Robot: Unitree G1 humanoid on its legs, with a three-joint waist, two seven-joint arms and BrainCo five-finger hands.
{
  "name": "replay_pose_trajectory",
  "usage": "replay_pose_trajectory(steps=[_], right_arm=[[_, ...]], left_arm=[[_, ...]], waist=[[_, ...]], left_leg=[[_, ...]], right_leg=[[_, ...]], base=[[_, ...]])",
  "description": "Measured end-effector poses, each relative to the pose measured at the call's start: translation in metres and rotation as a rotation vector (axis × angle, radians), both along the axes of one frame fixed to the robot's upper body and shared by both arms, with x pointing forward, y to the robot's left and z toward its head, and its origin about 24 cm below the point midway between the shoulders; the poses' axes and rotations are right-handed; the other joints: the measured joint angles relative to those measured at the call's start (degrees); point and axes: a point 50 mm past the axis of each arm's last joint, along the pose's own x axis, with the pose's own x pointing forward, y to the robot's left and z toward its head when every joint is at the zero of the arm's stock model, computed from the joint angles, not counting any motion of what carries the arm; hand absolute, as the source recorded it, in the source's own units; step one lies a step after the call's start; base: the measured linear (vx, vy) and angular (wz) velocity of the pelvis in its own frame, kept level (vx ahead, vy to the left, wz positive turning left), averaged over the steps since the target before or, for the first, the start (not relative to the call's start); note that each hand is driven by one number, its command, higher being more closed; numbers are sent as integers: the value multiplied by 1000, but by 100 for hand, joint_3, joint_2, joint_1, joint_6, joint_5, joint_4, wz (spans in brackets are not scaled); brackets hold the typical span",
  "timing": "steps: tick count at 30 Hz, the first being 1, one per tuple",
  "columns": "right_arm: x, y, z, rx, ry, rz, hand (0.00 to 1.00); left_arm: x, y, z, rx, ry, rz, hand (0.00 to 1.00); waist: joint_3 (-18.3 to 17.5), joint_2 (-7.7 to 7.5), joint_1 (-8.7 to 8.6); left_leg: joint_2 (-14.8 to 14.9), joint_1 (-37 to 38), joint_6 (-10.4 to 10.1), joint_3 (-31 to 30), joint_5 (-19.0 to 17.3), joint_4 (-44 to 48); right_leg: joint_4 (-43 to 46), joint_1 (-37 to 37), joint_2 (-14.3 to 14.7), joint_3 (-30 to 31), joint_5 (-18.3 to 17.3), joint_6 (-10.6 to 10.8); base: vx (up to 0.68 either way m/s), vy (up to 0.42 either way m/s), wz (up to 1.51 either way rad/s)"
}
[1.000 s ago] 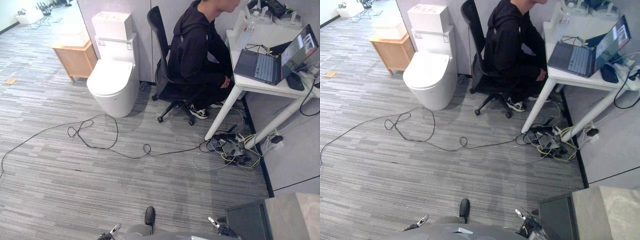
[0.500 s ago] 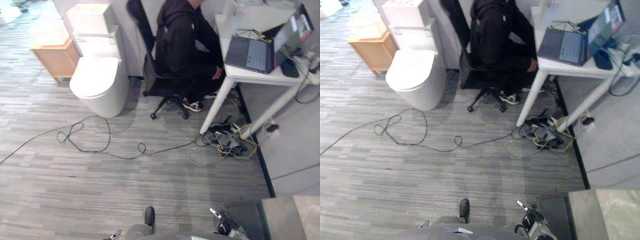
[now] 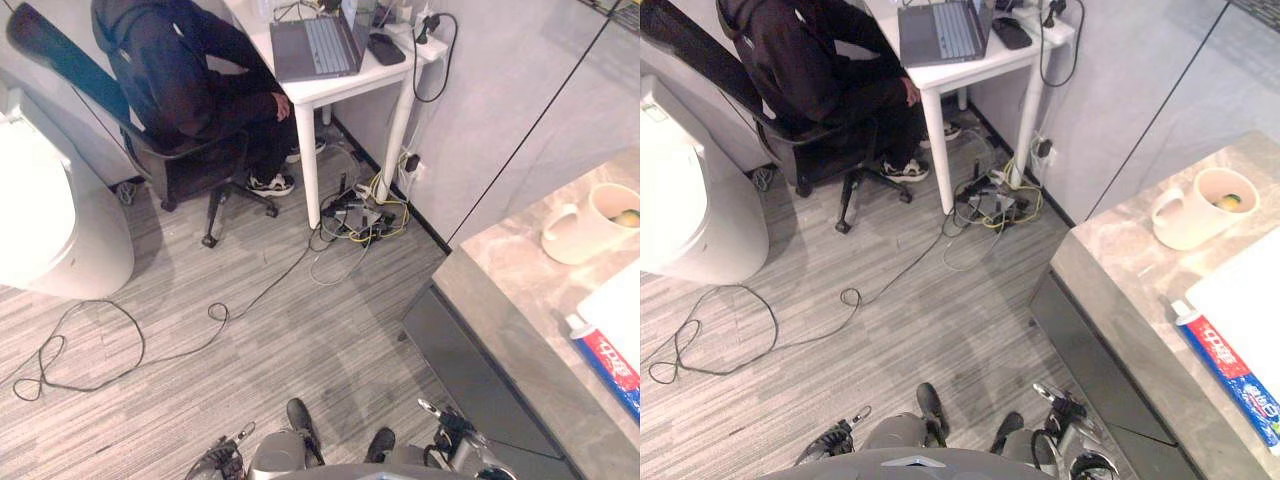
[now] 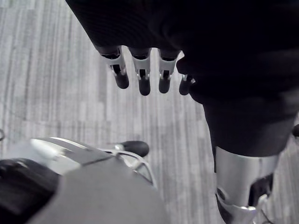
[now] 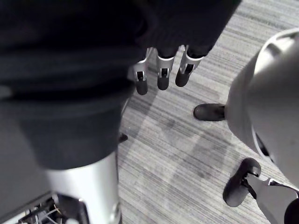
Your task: Organize washtable
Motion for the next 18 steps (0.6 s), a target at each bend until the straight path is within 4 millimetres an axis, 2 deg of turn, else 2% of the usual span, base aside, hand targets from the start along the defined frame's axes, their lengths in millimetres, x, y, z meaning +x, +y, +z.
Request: replay_pose_trajectory(steps=[1,3,5,6,7,8,9,10,11,12,13,14,15,17,18], right_arm=[[-1,0,0,-1,3,2,0],[-5,1,-2,1,12,0,0],[-7,1,-2,3,18,-2,0],[-7,1,-2,2,18,-3,0],[-7,0,-2,-1,17,-2,0],[-6,0,-2,-6,14,8,0],[-5,-2,-1,-13,15,12,0],[-4,-6,0,-24,14,18,0],[-3,-8,1,-32,12,25,0],[-3,-10,1,-37,13,30,0],[-6,-10,0,-38,20,35,0],[-15,-6,-3,-28,42,41,0],[-19,-5,-4,-22,56,46,0],[-21,-4,-5,-15,66,49,0],[-24,-4,-6,-16,75,62,0]], left_arm=[[-1,1,0,2,6,-4,0],[-2,3,0,5,10,-7,0],[-9,3,-2,-2,33,10,0],[-11,3,-2,-3,36,19,0],[-16,2,-2,-4,38,22,0],[-22,-2,-4,-14,50,26,0],[-26,-4,-4,-21,59,29,0],[-35,-9,-6,-41,80,36,0],[-42,-13,-7,-54,96,46,0],[-48,-15,-8,-59,111,50,0],[-56,-16,-9,-65,136,58,0],[-61,-11,-8,-55,147,78,0],[-58,-9,-7,-49,134,86,0],[-54,-7,-7,-45,122,86,0],[-52,-6,-7,-44,118,84,0]], waist=[[-10,1,3],[1,-28,32],[29,-14,153],[28,-11,170],[23,52,240],[16,123,315],[-13,193,325],[-34,266,359],[-86,354,433],[-103,407,436],[-155,500,439],[-278,450,469],[-323,353,429],[-335,338,433],[-391,295,379]], left_leg=[[58,-57,-6,-17,-6,104],[330,-340,-12,-32,-293,789],[908,-752,31,-51,-756,2386],[1047,-845,69,-94,-782,2811],[1263,-1026,86,-466,-767,3623],[1200,-1329,42,-1257,-915,4184],[909,-1376,-91,-1802,-1144,4212],[258,-1324,-354,-2724,-1400,3799],[-166,-1239,-418,-3380,-1454,3079],[-289,-1193,-417,-3602,-1444,2663],[-406,-1125,-434,-3928,-1108,2133],[-551,-967,-409,-3935,-1111,2017],[-725,-951,-308,-4001,-1362,2121],[-691,-880,-149,-3686,-1522,2333],[-719,-756,-42,-3507,-1565,2356]], right_leg=[[2,-12,37,9,-3,-6],[5,-25,126,56,-18,-39],[0,138,296,295,-60,-221],[6,195,325,418,-51,-237],[63,278,397,722,-32,-309],[142,315,469,1054,-109,-435],[179,328,455,1228,-128,-462],[251,267,412,1649,-126,-462],[351,116,415,2073,-125,-457],[369,68,451,2264,-118,-441],[408,-32,517,2623,-140,-375],[412,-105,467,2999,-161,-321],[479,-200,396,3268,-188,-226],[648,-213,426,3630,-217,-113],[683,-176,349,3741,-247,-75]], base=[[-62,-115,3],[-34,-108,-8],[-11,-104,-46],[-19,-134,-84],[-49,-140,-113],[-41,-119,-126],[-97,-11,-157],[-154,108,-187],[-207,164,-200],[-205,227,-191],[31,207,-159],[211,199,-156],[340,132,-120],[271,118,-103],[253,120,-82]])
